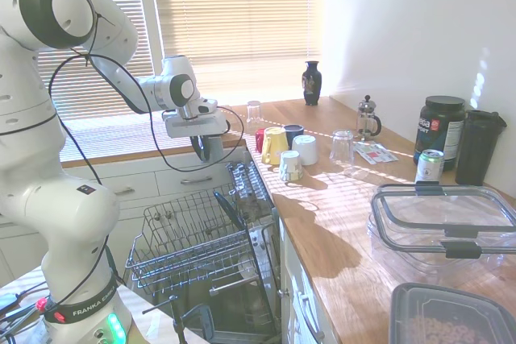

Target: Remove a mug cup out of the dishwasher

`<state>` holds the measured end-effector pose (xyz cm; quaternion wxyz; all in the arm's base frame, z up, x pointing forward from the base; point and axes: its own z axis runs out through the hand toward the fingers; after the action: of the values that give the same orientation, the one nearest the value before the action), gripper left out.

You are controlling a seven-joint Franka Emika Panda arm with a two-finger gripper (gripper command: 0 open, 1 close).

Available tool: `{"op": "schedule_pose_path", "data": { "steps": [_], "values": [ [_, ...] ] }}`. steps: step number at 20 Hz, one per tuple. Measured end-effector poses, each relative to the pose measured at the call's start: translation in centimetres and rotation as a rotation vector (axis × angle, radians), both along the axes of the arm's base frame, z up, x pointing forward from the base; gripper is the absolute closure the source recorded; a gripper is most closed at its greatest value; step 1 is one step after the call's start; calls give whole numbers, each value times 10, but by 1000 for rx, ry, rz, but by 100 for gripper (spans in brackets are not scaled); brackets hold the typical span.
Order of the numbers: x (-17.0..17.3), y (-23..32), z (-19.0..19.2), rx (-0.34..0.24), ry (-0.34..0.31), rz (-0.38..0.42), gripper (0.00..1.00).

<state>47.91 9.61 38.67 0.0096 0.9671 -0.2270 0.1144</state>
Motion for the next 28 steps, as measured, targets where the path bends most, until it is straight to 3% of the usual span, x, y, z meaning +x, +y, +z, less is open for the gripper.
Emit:
{"op": "schedule_pose_path", "data": {
  "steps": [4, 11, 16, 21, 28],
  "values": [
    [-5, -37, 9, 22, -8, -79, 100],
    [-37, -122, -2, 64, 1, -206, 100],
    [-41, -153, -9, 88, -13, -281, 100],
    [-28, -156, -10, 111, -24, -304, 100],
    [17, -170, -12, 109, -28, -321, 100]
  ]
}}
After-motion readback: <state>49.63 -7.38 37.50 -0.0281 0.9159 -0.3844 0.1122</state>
